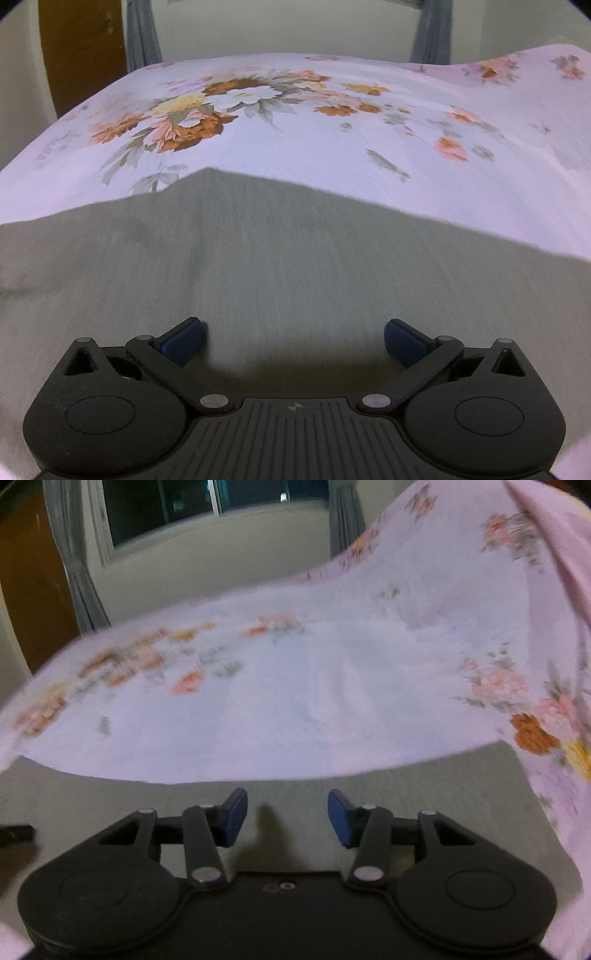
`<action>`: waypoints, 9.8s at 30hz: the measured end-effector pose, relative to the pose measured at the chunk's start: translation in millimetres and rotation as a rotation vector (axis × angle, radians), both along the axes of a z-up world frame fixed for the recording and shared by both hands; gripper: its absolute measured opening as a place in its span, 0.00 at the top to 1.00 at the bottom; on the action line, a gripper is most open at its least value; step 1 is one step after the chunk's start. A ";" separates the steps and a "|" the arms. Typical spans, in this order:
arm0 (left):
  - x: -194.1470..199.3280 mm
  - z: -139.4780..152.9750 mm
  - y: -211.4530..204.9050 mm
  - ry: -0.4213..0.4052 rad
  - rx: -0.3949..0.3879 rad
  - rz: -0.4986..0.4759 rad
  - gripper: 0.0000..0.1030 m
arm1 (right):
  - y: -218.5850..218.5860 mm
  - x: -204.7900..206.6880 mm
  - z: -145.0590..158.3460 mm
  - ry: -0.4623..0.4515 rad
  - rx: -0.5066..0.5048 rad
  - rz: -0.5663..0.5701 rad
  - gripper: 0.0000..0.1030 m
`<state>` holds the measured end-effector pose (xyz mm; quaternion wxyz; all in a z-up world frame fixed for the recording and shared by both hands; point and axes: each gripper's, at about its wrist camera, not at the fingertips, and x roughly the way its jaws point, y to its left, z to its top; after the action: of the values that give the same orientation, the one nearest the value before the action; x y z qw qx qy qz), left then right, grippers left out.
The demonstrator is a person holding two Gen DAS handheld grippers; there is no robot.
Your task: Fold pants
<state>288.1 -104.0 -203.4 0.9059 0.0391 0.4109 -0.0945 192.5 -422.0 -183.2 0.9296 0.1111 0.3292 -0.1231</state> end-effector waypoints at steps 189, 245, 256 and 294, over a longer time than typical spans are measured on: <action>-68.8 31.2 18.2 0.051 -0.086 -0.158 0.39 | 164.6 -8.5 -17.5 0.133 -0.025 0.230 0.53; -66.8 16.6 261.2 0.051 -0.216 0.366 0.22 | 308.3 35.3 0.5 0.107 0.057 0.410 0.35; -59.7 -6.6 305.3 0.103 -0.398 0.479 0.22 | 327.8 42.1 -15.8 0.157 0.019 0.472 0.22; -3.1 -39.3 315.6 0.010 -0.633 0.535 0.79 | 310.7 58.4 -20.6 0.156 -0.102 0.397 0.37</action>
<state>285.0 211.5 -242.7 0.8638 -0.3501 0.3617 0.0221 250.9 -111.2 -203.9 0.9117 -0.0131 0.4090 0.0379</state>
